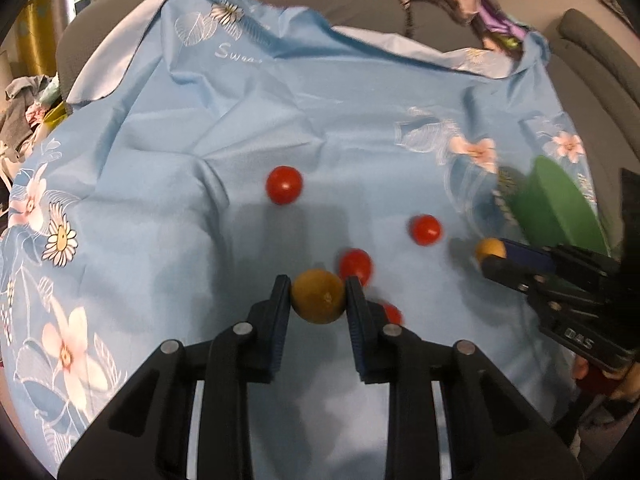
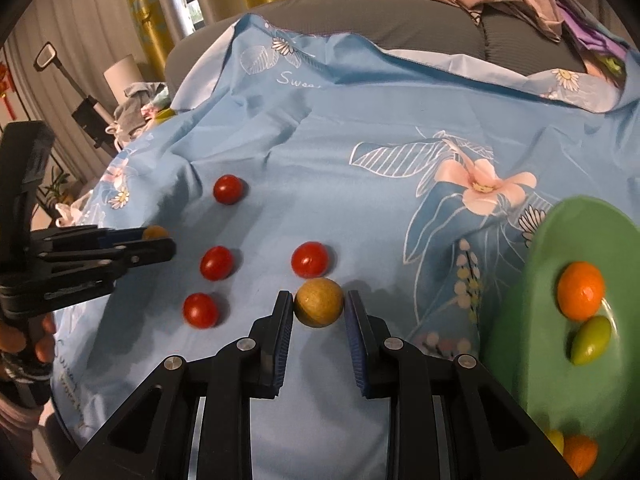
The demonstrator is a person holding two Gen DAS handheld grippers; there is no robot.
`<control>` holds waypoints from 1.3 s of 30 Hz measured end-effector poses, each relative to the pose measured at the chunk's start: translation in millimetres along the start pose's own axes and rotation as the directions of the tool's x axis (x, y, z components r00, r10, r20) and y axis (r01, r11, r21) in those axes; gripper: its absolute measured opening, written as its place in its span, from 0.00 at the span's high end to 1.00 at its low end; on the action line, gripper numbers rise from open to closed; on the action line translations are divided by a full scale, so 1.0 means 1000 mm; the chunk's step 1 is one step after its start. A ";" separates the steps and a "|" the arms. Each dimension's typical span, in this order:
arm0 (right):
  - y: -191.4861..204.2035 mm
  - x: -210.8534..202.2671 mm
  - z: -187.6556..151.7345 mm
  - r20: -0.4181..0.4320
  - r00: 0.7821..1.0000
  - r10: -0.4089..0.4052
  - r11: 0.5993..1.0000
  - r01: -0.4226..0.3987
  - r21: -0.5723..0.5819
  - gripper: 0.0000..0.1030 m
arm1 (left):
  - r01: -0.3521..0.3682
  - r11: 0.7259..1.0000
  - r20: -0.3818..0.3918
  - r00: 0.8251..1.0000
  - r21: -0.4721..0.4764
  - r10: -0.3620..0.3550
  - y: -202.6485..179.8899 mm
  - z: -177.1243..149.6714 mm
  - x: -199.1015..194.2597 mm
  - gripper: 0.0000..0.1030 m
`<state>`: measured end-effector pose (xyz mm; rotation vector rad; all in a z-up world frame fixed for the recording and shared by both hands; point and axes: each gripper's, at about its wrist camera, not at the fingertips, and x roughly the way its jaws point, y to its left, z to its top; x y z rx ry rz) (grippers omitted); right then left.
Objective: Organize fruits
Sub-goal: 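Carry both small yellow tomatoes into the green bowl and open both tools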
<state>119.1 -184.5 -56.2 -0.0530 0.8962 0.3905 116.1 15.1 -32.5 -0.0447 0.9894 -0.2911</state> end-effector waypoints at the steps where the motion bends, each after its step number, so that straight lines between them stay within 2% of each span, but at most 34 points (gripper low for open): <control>1: 0.001 -0.003 -0.003 0.003 1.000 0.001 1.000 -0.001 0.001 0.73 | 0.008 1.000 0.005 1.000 0.003 -0.008 -0.003 -0.004 -0.006 0.74; 8: 0.007 -0.027 -0.025 0.020 0.999 0.027 1.000 -0.028 0.013 0.73 | 0.066 0.998 0.010 0.998 0.006 -0.066 -0.029 -0.031 -0.030 0.74; 17: 0.008 -0.062 -0.037 0.083 0.996 0.040 0.999 -0.041 0.017 0.73 | 0.091 0.996 0.025 0.996 0.010 -0.091 -0.048 -0.044 -0.051 0.74; 30: -0.016 -0.108 -0.043 0.197 0.980 0.011 0.997 -0.027 0.077 0.73 | 0.121 0.989 0.067 0.990 0.080 -0.126 -0.084 -0.037 -0.074 0.74; 39: -0.050 -0.136 -0.052 0.257 0.965 -0.044 0.988 0.005 0.153 0.73 | 0.162 0.971 0.086 0.980 0.175 -0.179 -0.129 -0.013 -0.075 0.74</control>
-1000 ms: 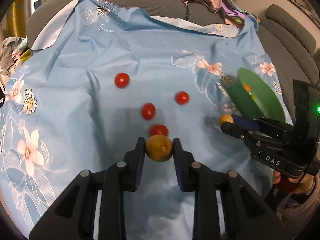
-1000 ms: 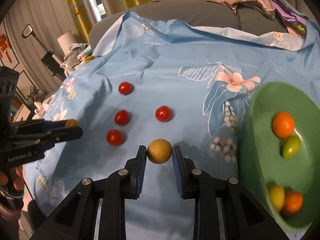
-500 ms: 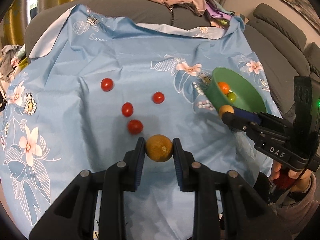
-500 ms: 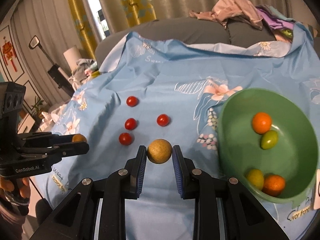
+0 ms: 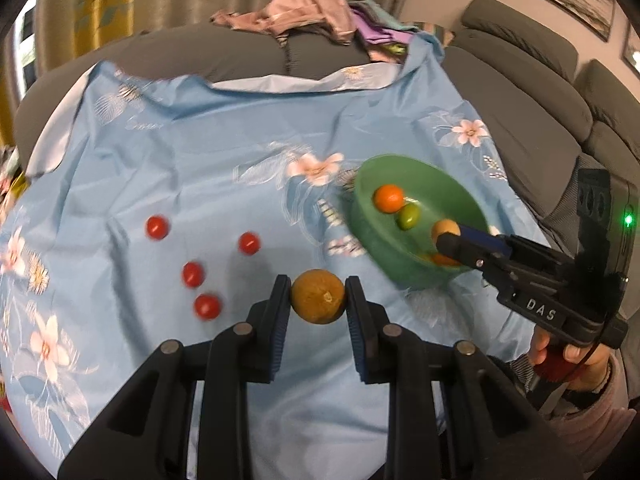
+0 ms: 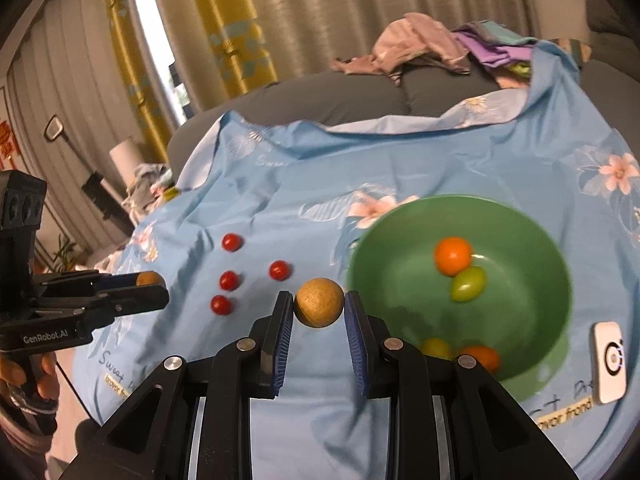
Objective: Organize fruits
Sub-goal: 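Carry both small yellow tomatoes into the green bowl and open both tools, then withdraw both open tools from the bowl toward the red cherry tomatoes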
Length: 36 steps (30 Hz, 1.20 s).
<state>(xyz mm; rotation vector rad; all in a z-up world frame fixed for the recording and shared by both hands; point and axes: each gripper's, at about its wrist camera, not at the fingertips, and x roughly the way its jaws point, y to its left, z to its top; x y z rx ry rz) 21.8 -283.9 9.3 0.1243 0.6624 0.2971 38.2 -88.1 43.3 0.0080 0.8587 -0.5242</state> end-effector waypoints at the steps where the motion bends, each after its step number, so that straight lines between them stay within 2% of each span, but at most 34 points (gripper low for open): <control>1: -0.004 -0.003 0.000 0.006 1.000 -0.005 1.000 0.005 0.008 0.73 | 0.006 1.000 0.001 1.000 0.013 -0.006 -0.006 0.004 0.003 0.74; 6: -0.029 -0.013 -0.002 0.032 0.999 -0.039 0.998 0.038 0.056 0.73 | 0.055 0.995 -0.005 0.998 0.089 -0.055 -0.043 0.023 0.022 0.74; 13: -0.068 -0.022 -0.008 0.037 0.995 -0.091 0.988 0.085 0.126 0.73 | 0.121 0.982 -0.049 0.992 0.143 -0.115 -0.081 0.041 0.059 0.74; 19: -0.084 -0.020 -0.015 0.014 0.995 -0.102 0.984 0.099 0.151 0.73 | 0.119 0.980 -0.119 0.988 0.162 -0.101 -0.096 0.042 0.099 0.74; 27: -0.089 -0.010 -0.018 -0.016 0.995 -0.095 0.982 0.097 0.161 0.72 | 0.105 0.984 -0.171 0.982 0.147 -0.079 -0.093 0.036 0.122 0.74; 28: -0.090 -0.009 -0.018 -0.019 0.996 -0.092 0.981 0.094 0.170 0.72 | 0.101 0.984 -0.169 0.983 0.144 -0.076 -0.092 0.036 0.122 0.72; 31: -0.093 -0.010 -0.019 -0.023 0.994 -0.102 0.978 0.105 0.182 0.72 | 0.099 0.987 -0.157 0.984 0.130 -0.078 -0.089 0.037 0.118 0.50; 32: -0.093 -0.010 -0.018 -0.023 0.994 -0.104 0.977 0.107 0.182 0.72 | 0.093 0.988 -0.148 0.986 0.126 -0.075 -0.089 0.038 0.116 0.40; 33: -0.092 -0.011 -0.018 -0.024 0.994 -0.108 0.977 0.111 0.181 0.69 | 0.087 0.989 -0.140 0.988 0.121 -0.069 -0.088 0.038 0.114 0.35; 36: -0.090 -0.015 -0.018 -0.018 0.993 -0.116 0.976 0.117 0.186 0.63 | 0.069 0.992 -0.119 0.991 0.107 -0.057 -0.083 0.036 0.104 0.31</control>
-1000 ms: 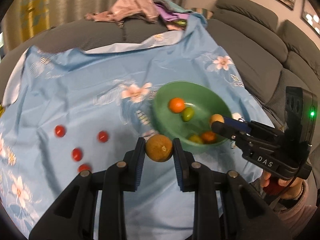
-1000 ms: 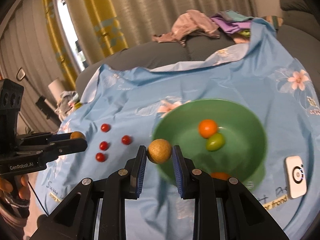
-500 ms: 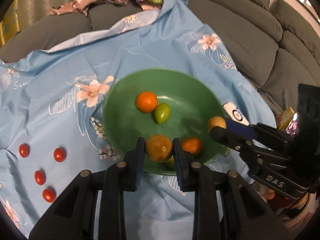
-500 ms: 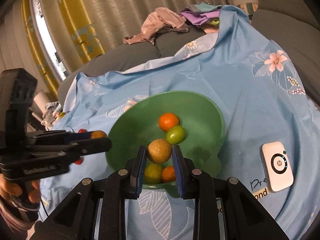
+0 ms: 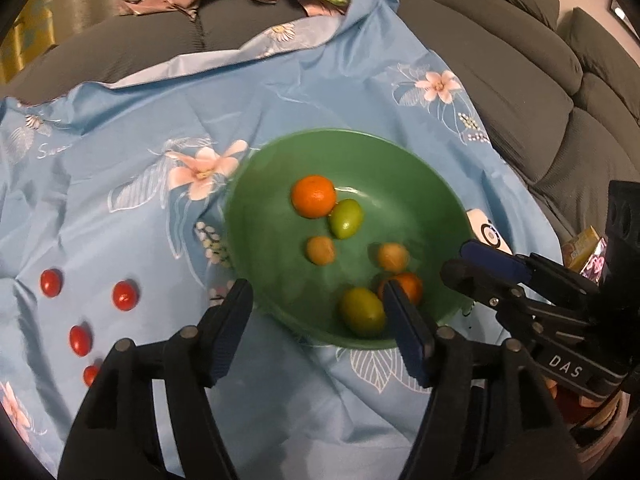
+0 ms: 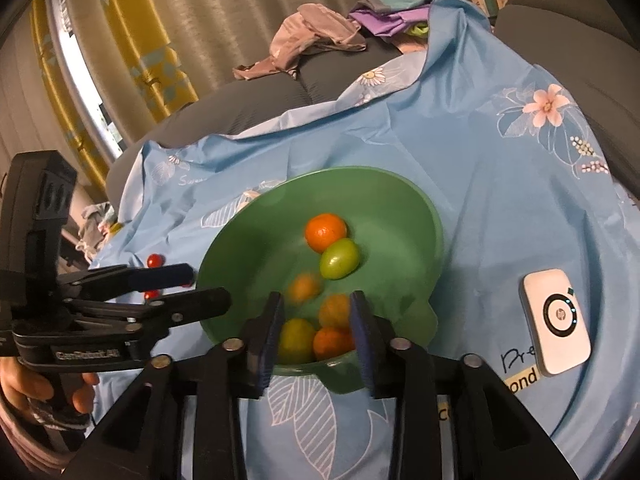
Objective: Organize fruits
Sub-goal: 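Withdraw both open tools from the bowl toward the red cherry tomatoes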
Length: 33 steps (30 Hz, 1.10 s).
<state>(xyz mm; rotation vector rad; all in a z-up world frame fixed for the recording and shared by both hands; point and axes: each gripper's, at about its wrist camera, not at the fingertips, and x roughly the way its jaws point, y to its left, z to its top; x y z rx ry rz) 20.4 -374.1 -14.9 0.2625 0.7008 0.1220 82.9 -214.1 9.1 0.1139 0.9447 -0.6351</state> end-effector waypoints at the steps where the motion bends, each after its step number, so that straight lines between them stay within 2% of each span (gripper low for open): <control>1: 0.000 -0.001 0.000 0.002 1.000 0.004 1.000 -0.004 0.002 0.62 | -0.010 1.000 0.008 1.000 -0.009 0.010 0.002 -0.003 -0.006 0.29; 6: 0.009 -0.009 -0.004 0.016 0.998 0.057 0.998 -0.057 -0.016 0.62 | -0.067 0.997 0.015 0.998 -0.041 0.068 0.018 -0.028 -0.026 0.22; 8: 0.016 -0.009 -0.006 0.015 0.997 0.074 0.997 -0.074 -0.035 0.62 | -0.105 0.992 -0.007 0.994 -0.064 0.105 0.029 -0.045 -0.031 0.22; 14: 0.045 -0.009 -0.015 -0.011 0.992 0.128 0.985 -0.129 -0.111 0.62 | -0.159 0.973 -0.095 0.985 -0.165 0.145 0.068 -0.097 -0.047 0.22; 18: 0.065 -0.009 -0.020 -0.033 0.988 0.154 0.975 -0.157 -0.158 0.62 | -0.188 0.956 -0.115 0.980 -0.227 0.165 0.087 -0.122 -0.063 0.22; 27: 0.110 -0.003 -0.032 -0.099 0.981 0.166 0.949 -0.186 -0.256 0.62 | -0.178 0.931 -0.060 0.984 -0.318 0.168 0.108 -0.142 -0.089 0.22; 33: 0.130 0.002 -0.039 -0.139 0.976 0.167 0.928 -0.203 -0.312 0.62 | -0.169 0.925 -0.046 0.985 -0.341 0.164 0.115 -0.151 -0.095 0.22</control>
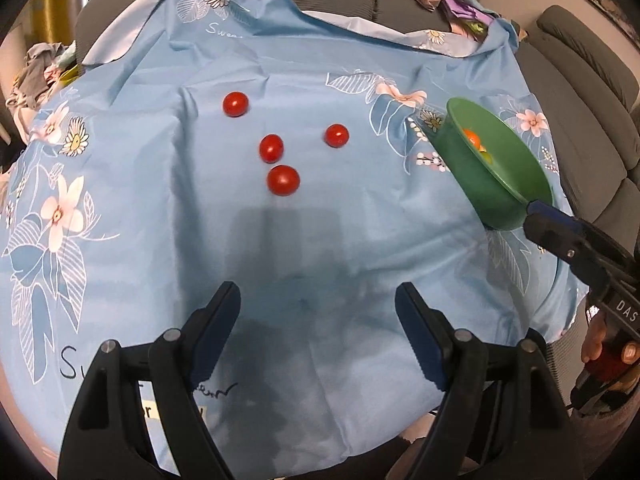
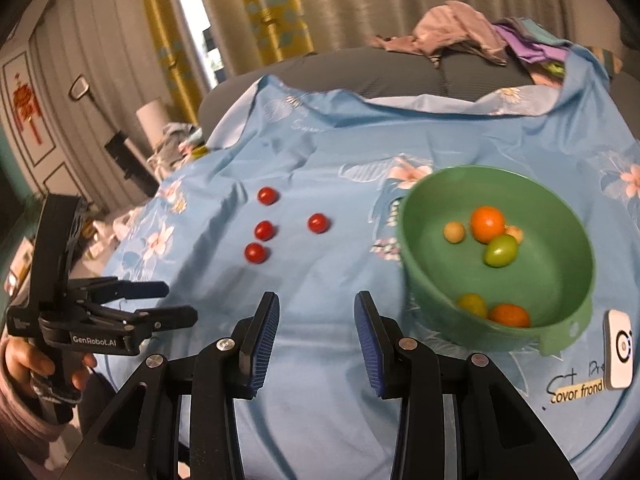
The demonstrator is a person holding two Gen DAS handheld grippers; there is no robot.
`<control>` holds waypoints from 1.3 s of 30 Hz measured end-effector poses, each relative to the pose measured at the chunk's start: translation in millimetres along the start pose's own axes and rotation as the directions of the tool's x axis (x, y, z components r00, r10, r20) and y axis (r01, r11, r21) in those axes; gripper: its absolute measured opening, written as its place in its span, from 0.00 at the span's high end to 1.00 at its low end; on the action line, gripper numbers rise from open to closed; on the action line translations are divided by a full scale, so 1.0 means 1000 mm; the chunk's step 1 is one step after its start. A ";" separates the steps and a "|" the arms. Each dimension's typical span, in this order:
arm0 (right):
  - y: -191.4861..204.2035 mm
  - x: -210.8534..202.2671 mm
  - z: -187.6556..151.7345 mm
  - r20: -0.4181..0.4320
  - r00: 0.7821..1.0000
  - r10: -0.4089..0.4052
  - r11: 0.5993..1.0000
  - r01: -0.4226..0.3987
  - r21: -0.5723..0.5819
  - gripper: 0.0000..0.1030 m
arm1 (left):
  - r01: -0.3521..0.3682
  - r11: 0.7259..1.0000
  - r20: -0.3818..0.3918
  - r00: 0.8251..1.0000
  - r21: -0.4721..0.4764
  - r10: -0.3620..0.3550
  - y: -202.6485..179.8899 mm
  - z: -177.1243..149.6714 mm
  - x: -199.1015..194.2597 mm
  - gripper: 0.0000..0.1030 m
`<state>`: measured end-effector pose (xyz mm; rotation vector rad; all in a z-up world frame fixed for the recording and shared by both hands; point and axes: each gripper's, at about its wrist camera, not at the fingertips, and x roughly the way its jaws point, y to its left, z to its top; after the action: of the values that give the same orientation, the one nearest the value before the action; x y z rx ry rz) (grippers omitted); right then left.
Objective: Organize fruits
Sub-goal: 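Withdraw both open tools from the bowl toward the red cherry tomatoes, then grasp a red cherry tomato with the left tool while the right tool grasps another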
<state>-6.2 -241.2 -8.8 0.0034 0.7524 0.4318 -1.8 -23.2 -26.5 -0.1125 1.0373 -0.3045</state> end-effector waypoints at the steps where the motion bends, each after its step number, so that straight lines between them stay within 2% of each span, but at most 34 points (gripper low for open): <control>1: 0.002 0.003 0.001 -0.008 1.000 0.003 1.000 -0.003 -0.006 0.62 | 0.001 1.000 0.002 1.000 -0.004 -0.001 0.003 -0.002 -0.001 0.22; 14: 0.025 0.039 0.003 -0.098 0.995 0.024 0.999 -0.028 -0.041 0.62 | -0.001 0.998 0.002 1.000 -0.059 0.001 0.031 -0.005 0.007 0.22; 25: 0.018 0.069 0.011 -0.135 0.990 0.035 0.999 -0.036 -0.003 0.62 | -0.003 1.000 0.010 1.000 -0.028 0.003 0.029 0.026 0.036 0.25; 32: 0.012 0.084 0.014 -0.153 0.987 0.042 0.999 -0.039 0.023 0.62 | -0.003 1.000 -0.016 1.000 0.015 0.003 0.024 0.054 0.064 0.42; 39: 0.004 0.095 0.016 -0.165 0.985 0.054 0.998 -0.048 0.039 0.62 | -0.019 0.999 -0.026 0.999 0.045 0.020 0.020 0.072 0.080 0.49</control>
<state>64.4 -199.1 -59.1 0.0194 0.9256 0.4716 101.8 -32.3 -61.4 -0.0579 1.0570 -0.3120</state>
